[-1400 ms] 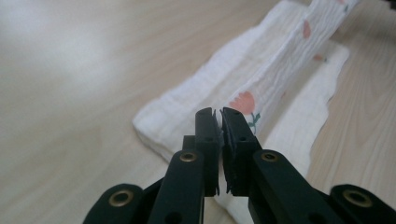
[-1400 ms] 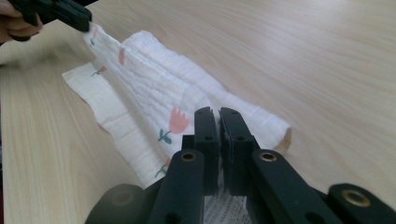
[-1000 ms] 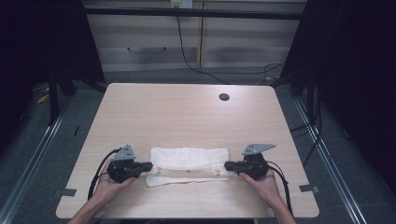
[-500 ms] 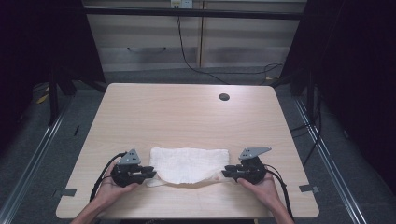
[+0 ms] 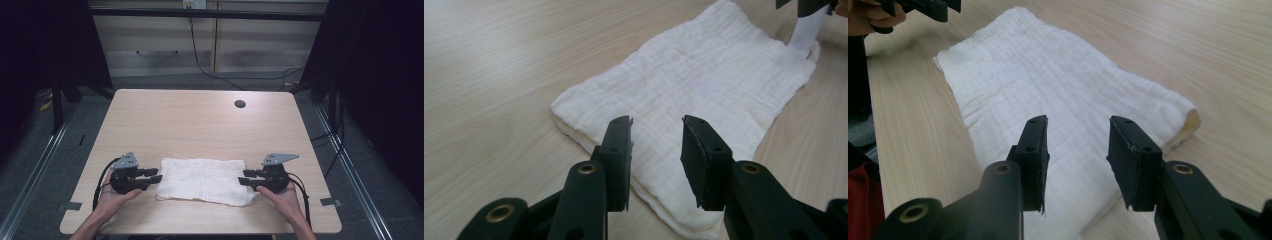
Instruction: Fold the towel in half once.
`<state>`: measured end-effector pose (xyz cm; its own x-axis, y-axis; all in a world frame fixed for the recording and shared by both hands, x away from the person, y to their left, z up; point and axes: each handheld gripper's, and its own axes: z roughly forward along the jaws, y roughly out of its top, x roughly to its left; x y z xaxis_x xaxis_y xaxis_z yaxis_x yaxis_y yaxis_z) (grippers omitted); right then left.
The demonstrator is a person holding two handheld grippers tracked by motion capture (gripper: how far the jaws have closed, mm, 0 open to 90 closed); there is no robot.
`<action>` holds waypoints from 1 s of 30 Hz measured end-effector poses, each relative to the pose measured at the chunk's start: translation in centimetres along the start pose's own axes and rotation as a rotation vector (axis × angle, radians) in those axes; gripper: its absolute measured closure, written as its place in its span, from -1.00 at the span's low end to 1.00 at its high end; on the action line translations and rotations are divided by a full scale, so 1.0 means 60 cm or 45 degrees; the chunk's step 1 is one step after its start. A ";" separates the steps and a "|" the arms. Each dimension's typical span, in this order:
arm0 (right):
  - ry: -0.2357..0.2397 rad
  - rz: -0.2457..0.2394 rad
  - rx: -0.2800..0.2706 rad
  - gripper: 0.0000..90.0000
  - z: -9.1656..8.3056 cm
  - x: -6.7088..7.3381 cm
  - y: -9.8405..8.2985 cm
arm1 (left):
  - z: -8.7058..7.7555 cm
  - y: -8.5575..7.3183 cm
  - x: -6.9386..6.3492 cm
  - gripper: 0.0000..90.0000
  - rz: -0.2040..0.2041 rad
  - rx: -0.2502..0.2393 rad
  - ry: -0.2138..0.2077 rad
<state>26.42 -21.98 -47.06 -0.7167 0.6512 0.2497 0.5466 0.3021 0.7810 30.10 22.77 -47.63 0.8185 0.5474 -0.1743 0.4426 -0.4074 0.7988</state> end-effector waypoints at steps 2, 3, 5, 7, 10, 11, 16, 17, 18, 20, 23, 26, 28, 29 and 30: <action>-0.012 0.005 -0.015 0.32 0.000 -0.001 0.003 | 0.007 0.002 0.001 0.49 0.000 0.013 0.010; -0.020 0.005 -0.014 0.34 0.001 -0.002 0.005 | 0.010 0.004 0.002 0.50 0.006 0.021 0.019; -0.045 -0.003 -0.006 0.36 0.002 -0.006 0.010 | 0.021 0.011 0.004 0.50 0.011 0.042 0.027; -0.065 -0.005 -0.020 0.42 0.002 -0.015 0.020 | 0.033 0.022 0.008 0.50 0.020 0.064 0.037; -0.097 -0.003 -0.013 0.48 0.004 -0.031 0.036 | 0.046 0.040 0.013 0.54 0.033 0.070 0.067; -0.109 -0.004 -0.006 0.50 0.006 -0.036 0.042 | 0.051 0.044 0.015 0.55 0.032 0.064 0.069; -0.124 0.019 0.028 0.46 0.025 -0.058 0.056 | 0.076 0.039 0.025 0.60 0.017 0.110 0.074; -0.125 0.028 0.029 0.45 0.031 -0.063 0.055 | 0.080 0.035 0.026 0.60 0.005 0.120 0.079; -0.128 0.032 0.027 0.42 0.038 -0.068 0.053 | 0.083 0.031 0.028 0.60 -0.006 0.129 0.077; -0.133 0.048 0.036 0.37 0.051 -0.077 0.048 | 0.089 0.024 0.030 0.59 -0.013 0.149 0.080; -0.153 0.036 0.085 0.34 0.066 -0.083 0.044 | 0.091 0.021 0.030 0.59 -0.006 0.157 0.077; -0.153 0.048 0.092 0.36 0.075 -0.091 0.038 | 0.091 0.019 0.028 0.59 0.027 0.162 0.080; -0.147 0.050 0.089 0.42 0.075 -0.091 0.038 | 0.091 0.019 0.027 0.59 0.043 0.162 0.084; -0.137 0.047 0.093 0.45 0.076 -0.092 0.037 | 0.090 0.018 0.027 0.59 0.042 0.162 0.088; -0.127 0.045 0.096 0.47 0.077 -0.091 0.036 | 0.090 0.017 0.028 0.59 0.040 0.158 0.085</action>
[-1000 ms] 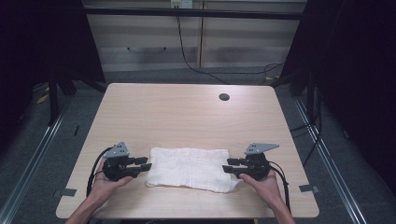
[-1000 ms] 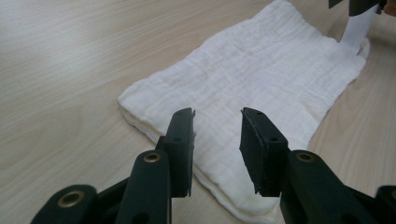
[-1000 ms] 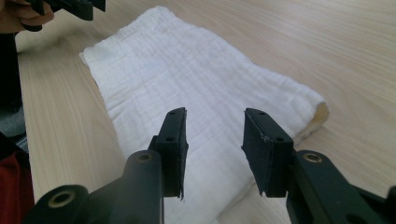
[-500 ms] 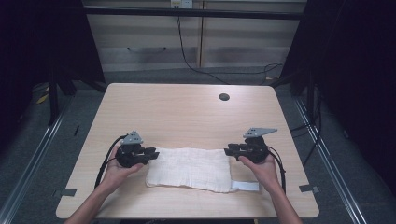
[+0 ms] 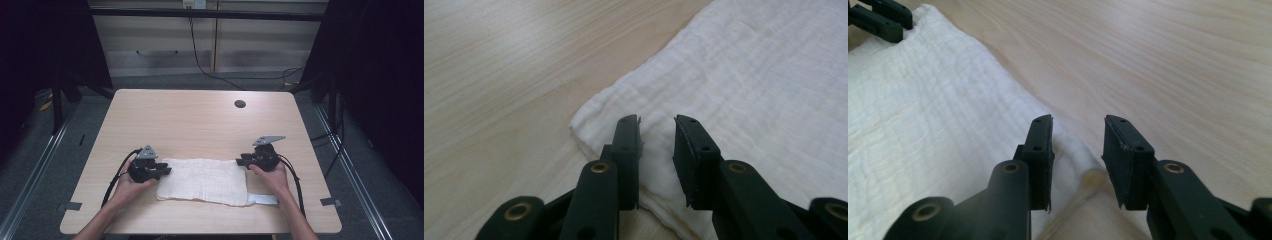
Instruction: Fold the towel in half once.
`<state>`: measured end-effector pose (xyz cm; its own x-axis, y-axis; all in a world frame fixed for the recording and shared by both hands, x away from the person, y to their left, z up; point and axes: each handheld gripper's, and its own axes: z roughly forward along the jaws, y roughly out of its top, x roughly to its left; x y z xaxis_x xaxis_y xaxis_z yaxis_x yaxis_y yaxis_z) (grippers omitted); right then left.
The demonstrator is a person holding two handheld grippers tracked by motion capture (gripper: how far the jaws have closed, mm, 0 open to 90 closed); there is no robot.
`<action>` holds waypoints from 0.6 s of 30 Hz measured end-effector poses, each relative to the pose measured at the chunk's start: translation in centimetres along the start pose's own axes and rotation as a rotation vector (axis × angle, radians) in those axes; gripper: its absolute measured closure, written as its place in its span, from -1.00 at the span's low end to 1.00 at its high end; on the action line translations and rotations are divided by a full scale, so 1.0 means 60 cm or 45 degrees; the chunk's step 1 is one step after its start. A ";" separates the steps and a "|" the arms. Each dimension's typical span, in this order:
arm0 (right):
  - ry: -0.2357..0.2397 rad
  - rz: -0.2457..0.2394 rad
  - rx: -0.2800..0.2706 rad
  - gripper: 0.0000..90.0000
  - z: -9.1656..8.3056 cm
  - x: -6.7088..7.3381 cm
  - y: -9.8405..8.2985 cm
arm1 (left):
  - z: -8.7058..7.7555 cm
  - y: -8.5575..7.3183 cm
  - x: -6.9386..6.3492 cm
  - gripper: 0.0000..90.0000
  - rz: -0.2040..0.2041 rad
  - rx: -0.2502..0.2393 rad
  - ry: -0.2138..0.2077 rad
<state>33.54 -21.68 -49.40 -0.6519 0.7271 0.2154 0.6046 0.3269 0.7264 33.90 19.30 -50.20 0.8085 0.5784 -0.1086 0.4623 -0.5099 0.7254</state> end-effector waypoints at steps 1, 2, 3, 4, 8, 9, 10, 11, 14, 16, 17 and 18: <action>0.006 -0.005 0.008 0.49 0.001 0.001 -0.001 | 0.000 -0.001 0.001 0.59 -0.008 -0.006 -0.011; 0.010 -0.003 0.017 0.56 0.003 0.002 -0.001 | 0.000 -0.001 0.002 0.60 -0.014 -0.007 -0.008; 0.012 -0.008 0.027 0.63 0.004 0.003 -0.001 | 0.000 -0.001 0.002 0.61 -0.016 -0.008 -0.012; 0.022 -0.002 0.028 0.71 0.006 0.003 -0.002 | 0.000 -0.001 0.002 0.61 -0.011 -0.007 -0.011; 0.003 0.006 0.033 0.93 0.007 0.002 -0.003 | -0.003 -0.004 0.002 0.61 -0.013 -0.008 -0.011; -0.021 0.005 0.023 0.94 0.007 0.002 -0.003 | -0.004 -0.005 0.002 0.61 -0.012 -0.005 -0.006; -0.027 0.014 0.021 0.94 0.006 0.001 -0.004 | -0.005 -0.005 0.002 0.62 -0.012 0.000 -0.006; -0.026 0.023 0.022 0.94 0.006 0.000 -0.005 | -0.007 -0.006 0.002 0.63 -0.005 0.002 0.002; -0.025 0.030 0.031 0.94 0.008 -0.001 -0.007 | -0.010 -0.006 0.001 0.68 -0.007 0.023 0.015; -0.022 0.027 0.035 0.94 0.011 0.000 -0.008 | -0.011 -0.006 0.003 0.68 -0.020 0.023 -0.006; -0.021 0.027 0.039 0.94 0.012 0.000 -0.008 | -0.012 -0.006 0.004 0.68 -0.036 0.016 -0.007; -0.022 0.023 0.041 0.94 0.014 0.001 -0.008 | -0.014 -0.005 0.006 0.67 -0.046 0.004 0.000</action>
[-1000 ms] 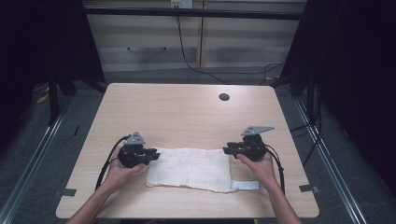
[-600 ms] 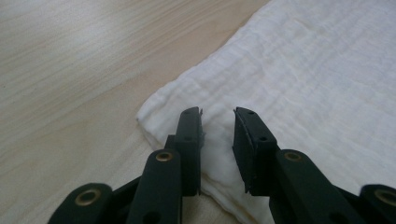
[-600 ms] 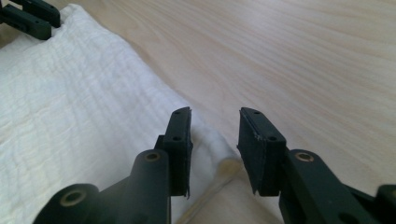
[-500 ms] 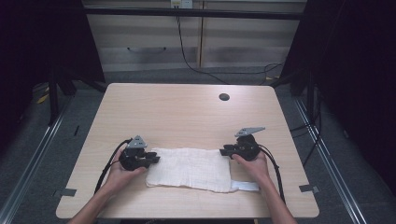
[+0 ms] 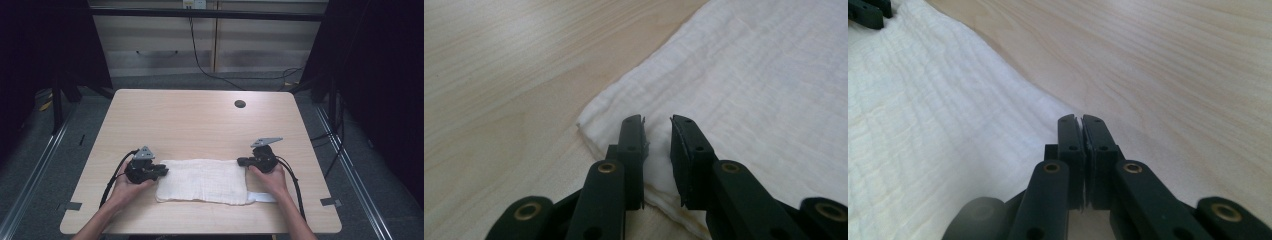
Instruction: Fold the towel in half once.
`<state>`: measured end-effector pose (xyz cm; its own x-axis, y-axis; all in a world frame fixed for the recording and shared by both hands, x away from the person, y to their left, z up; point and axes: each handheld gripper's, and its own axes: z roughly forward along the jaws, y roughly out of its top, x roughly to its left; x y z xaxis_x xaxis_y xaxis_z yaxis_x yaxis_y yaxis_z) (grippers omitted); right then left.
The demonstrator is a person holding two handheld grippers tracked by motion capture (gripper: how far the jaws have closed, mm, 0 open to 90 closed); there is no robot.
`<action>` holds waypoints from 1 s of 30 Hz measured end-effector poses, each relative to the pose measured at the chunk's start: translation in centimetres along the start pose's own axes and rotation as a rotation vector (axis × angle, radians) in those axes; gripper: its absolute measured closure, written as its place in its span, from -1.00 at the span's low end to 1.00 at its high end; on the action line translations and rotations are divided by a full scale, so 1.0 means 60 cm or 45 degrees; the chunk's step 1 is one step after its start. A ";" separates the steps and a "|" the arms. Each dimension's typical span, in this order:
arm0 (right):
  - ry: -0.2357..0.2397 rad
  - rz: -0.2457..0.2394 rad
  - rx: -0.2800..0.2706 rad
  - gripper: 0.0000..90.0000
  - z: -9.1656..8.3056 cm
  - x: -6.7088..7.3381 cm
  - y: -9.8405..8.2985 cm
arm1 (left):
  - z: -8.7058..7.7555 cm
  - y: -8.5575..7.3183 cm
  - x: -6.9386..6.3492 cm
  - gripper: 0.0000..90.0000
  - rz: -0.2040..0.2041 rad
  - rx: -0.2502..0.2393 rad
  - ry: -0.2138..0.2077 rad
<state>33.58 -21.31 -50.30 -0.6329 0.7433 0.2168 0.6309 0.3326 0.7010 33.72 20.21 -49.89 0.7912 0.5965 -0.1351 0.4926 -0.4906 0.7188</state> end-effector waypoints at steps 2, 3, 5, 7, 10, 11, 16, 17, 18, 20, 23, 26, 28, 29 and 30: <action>0.004 -0.001 0.006 0.94 0.003 0.001 -0.001 | -0.008 0.006 0.007 0.62 -0.001 -0.012 0.007; 0.007 0.001 0.002 0.94 0.004 0.000 -0.002 | -0.011 0.012 0.012 0.59 -0.008 -0.028 0.026; 0.009 0.007 0.002 0.94 0.004 -0.001 -0.002 | -0.014 0.020 0.028 0.54 -0.055 -0.048 0.031; 0.009 0.013 0.002 0.94 0.003 -0.001 -0.002 | -0.011 0.022 0.036 0.45 -0.046 -0.031 0.085; 0.010 0.016 0.000 0.94 0.004 -0.001 -0.003 | -0.002 0.024 0.044 0.27 -0.060 -0.004 0.115; 0.011 0.015 -0.002 0.93 0.004 -0.002 -0.003 | 0.001 0.024 0.045 0.24 -0.075 -0.008 0.100; 0.006 0.003 -0.002 0.93 0.005 -0.002 -0.002 | 0.012 0.026 0.043 0.18 -0.058 0.022 0.073; 0.007 0.005 -0.003 0.94 0.005 -0.002 -0.002 | 0.013 0.025 0.040 0.18 -0.051 0.023 0.069; 0.011 0.006 -0.002 0.94 0.005 -0.002 -0.002 | 0.013 0.025 0.039 0.18 -0.030 0.029 0.071; 0.012 0.004 -0.002 0.94 0.005 -0.003 -0.002 | 0.014 0.024 0.035 0.20 -0.016 0.037 0.066; 0.013 0.010 -0.003 0.94 0.005 -0.003 -0.002 | 0.019 0.021 0.034 0.21 -0.016 0.032 0.072; 0.016 0.011 -0.004 0.94 0.005 -0.004 -0.002 | 0.018 0.020 0.033 0.21 -0.004 0.035 0.088; 0.017 0.008 -0.005 0.94 0.005 -0.004 -0.002 | 0.018 0.019 0.033 0.23 0.001 0.027 0.092; 0.015 0.011 -0.004 0.93 0.005 -0.004 -0.002 | 0.018 0.018 0.033 0.26 0.006 0.024 0.095; 0.013 0.008 -0.007 0.93 0.005 -0.003 -0.002 | 0.017 0.018 0.032 0.34 0.009 0.027 0.089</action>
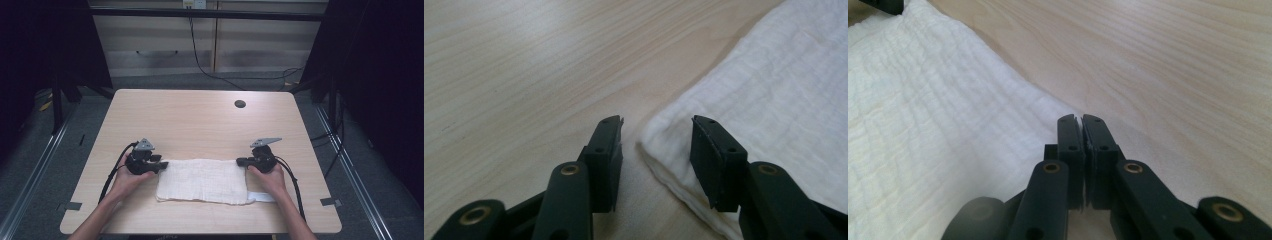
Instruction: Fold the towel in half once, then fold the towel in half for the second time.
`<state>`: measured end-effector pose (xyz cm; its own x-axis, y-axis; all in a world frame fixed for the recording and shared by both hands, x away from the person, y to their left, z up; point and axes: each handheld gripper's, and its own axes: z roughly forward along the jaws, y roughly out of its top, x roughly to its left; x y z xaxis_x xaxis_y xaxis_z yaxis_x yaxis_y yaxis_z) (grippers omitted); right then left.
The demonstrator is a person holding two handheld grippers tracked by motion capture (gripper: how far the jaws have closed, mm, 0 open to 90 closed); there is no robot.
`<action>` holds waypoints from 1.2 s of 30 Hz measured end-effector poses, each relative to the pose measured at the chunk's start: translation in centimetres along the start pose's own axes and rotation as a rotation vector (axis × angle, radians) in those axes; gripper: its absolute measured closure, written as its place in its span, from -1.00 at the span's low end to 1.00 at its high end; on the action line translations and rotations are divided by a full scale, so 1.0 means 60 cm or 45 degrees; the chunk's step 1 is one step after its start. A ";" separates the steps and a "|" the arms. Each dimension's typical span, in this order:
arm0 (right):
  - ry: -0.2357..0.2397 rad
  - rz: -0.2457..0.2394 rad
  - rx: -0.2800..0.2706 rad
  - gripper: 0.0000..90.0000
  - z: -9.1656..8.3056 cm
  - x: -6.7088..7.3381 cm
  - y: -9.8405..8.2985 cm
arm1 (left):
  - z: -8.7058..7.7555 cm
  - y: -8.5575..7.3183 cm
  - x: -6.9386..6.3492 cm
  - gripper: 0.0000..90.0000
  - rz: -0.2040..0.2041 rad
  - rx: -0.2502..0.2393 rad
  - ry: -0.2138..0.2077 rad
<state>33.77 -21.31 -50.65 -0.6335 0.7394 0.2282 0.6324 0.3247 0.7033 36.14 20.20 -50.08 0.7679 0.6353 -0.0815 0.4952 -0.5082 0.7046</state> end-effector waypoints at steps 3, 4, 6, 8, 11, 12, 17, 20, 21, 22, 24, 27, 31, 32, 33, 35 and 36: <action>-0.008 -0.004 0.002 0.93 0.000 0.003 0.000 | 0.000 -0.002 -0.004 0.60 0.005 -0.004 -0.024; -0.009 -0.004 0.002 0.93 0.000 0.003 0.000 | 0.000 -0.002 -0.006 0.66 0.009 -0.007 -0.037; -0.011 -0.007 0.003 0.94 0.000 0.003 0.001 | 0.000 -0.002 -0.007 0.79 0.015 -0.007 -0.051; -0.009 0.000 -0.004 0.94 -0.001 0.004 0.001 | 0.000 -0.003 -0.007 0.83 0.009 -0.008 -0.058; -0.014 -0.018 -0.025 0.94 -0.006 0.007 0.003 | 0.000 -0.003 -0.011 0.86 0.013 -0.002 -0.058; -0.016 -0.015 -0.030 0.94 -0.008 0.009 0.004 | -0.001 -0.003 -0.011 0.86 0.020 -0.001 -0.049; 0.000 -0.029 -0.094 0.94 -0.022 0.017 0.010 | 0.000 -0.003 -0.010 0.87 0.000 -0.005 -0.063; 0.020 -0.039 -0.125 0.94 -0.032 0.024 0.015 | -0.001 -0.002 -0.009 0.87 -0.006 0.004 -0.070; 0.025 -0.053 -0.135 0.94 -0.036 0.026 0.016 | -0.001 -0.002 -0.007 0.87 -0.009 0.006 -0.076; 0.030 -0.056 -0.147 0.94 -0.039 0.029 0.017 | 0.000 -0.003 -0.007 0.87 -0.013 0.001 -0.078; 0.046 -0.058 -0.167 0.94 -0.044 0.033 0.020 | -0.001 -0.002 -0.007 0.87 -0.013 0.003 -0.075; 0.057 -0.071 -0.179 0.94 -0.049 0.039 0.023 | -0.001 -0.003 -0.007 0.87 -0.015 0.003 -0.079; 0.064 -0.084 -0.184 0.94 -0.056 0.047 0.027 | -0.001 -0.003 -0.005 0.87 -0.031 0.000 -0.090; 0.073 -0.089 -0.192 0.94 -0.059 0.050 0.029 | -0.001 -0.003 -0.005 0.87 -0.019 0.002 -0.087; 0.081 -0.099 -0.199 0.94 -0.062 0.053 0.030 | -0.002 -0.003 -0.007 0.87 -0.017 0.007 -0.077; 0.086 -0.114 -0.203 0.94 -0.067 0.060 0.032 | -0.001 -0.003 -0.007 0.87 -0.020 0.006 -0.076; 0.090 -0.119 -0.204 0.94 -0.069 0.064 0.032 | -0.001 -0.003 -0.007 0.87 -0.020 0.004 -0.075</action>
<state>30.71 -20.29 -45.68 -0.7192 0.6654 0.2000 0.4943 0.2877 0.8203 35.68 20.06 -50.12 0.7826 0.6079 -0.1340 0.5087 -0.5004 0.7006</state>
